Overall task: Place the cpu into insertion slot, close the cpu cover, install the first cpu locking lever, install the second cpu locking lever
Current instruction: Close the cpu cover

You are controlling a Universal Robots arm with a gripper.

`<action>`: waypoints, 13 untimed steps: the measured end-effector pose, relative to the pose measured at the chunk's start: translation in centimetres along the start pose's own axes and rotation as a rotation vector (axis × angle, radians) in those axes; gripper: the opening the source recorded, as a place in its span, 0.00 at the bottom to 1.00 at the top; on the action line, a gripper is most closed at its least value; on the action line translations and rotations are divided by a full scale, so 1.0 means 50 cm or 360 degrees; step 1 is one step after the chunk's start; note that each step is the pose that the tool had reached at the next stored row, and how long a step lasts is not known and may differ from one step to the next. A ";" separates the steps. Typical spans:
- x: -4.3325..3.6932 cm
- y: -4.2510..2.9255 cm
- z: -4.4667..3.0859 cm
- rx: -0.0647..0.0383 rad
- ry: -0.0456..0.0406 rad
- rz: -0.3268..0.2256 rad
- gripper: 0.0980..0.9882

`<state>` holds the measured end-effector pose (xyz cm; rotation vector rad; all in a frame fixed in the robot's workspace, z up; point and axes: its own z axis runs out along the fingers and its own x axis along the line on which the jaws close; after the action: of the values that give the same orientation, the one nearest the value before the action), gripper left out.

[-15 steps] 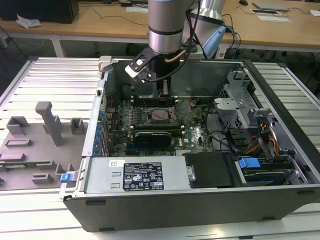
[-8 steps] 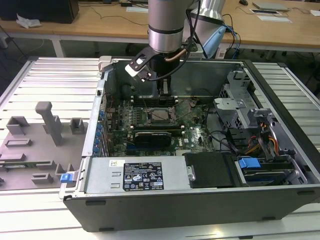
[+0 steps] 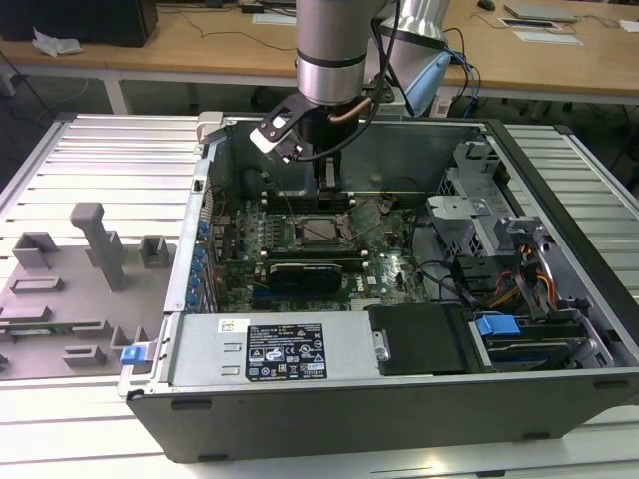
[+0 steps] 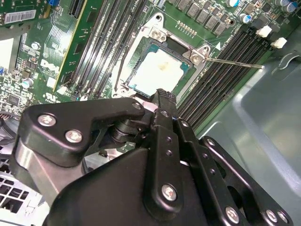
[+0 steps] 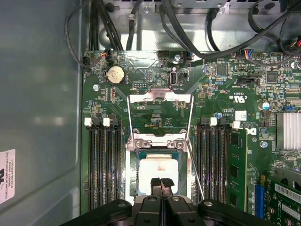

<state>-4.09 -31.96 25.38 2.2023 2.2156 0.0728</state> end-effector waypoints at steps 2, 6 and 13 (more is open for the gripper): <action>0.000 0.000 0.000 0.0000 0.0000 0.0000 0.01; 0.000 0.003 0.000 0.0000 0.0000 0.0000 0.01; 0.000 0.022 0.001 0.0000 0.0000 0.0000 0.01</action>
<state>-3.00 -31.96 25.40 2.2023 2.2156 0.0727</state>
